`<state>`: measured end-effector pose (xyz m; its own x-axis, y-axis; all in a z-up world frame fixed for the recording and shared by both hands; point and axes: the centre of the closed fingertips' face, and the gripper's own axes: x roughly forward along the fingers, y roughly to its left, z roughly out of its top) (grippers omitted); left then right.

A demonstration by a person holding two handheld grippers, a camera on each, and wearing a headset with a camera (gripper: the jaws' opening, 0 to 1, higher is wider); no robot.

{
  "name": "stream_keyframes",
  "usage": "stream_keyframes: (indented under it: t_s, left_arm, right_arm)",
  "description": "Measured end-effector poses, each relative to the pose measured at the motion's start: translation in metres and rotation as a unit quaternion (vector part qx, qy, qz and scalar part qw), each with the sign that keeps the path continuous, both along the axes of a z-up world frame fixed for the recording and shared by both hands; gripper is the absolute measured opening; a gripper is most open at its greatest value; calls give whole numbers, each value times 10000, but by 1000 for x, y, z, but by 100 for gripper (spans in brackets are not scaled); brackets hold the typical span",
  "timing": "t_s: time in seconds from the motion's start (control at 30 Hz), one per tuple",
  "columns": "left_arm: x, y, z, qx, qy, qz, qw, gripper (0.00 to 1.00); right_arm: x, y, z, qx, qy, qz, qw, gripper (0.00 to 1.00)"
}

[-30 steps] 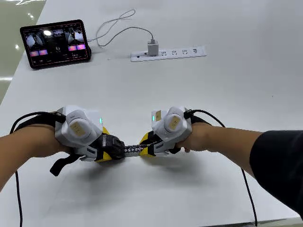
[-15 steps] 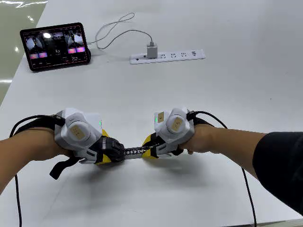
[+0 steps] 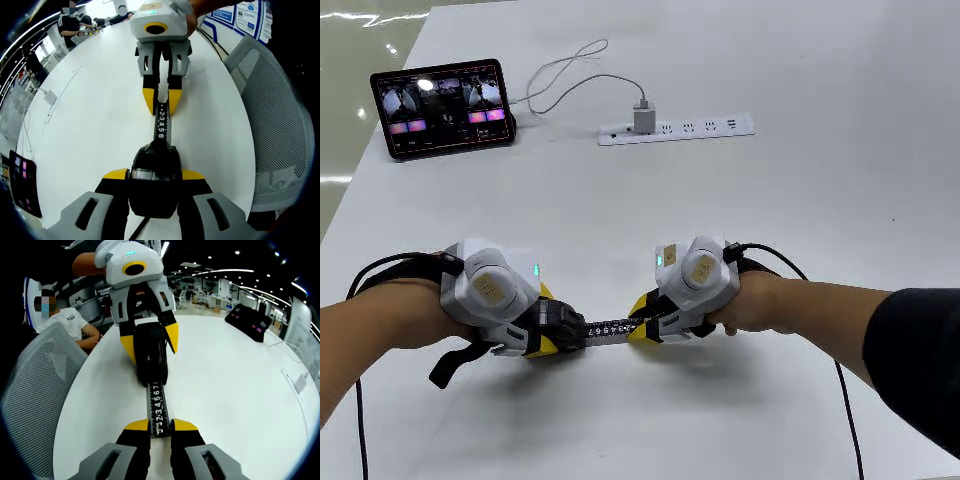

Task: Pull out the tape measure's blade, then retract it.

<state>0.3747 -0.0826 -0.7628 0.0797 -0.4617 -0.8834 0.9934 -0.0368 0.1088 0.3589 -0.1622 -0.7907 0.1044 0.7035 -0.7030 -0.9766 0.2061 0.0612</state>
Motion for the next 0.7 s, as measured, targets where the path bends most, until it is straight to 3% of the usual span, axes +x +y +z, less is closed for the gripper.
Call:
stream_keyframes:
  t_s: [0.7]
  left_arm:
    - [-2, -1, -1, 18, -3, -36, 10000, 32]
  right_arm:
    - [-2, -13, 0, -65, -18, -55, 10000, 11]
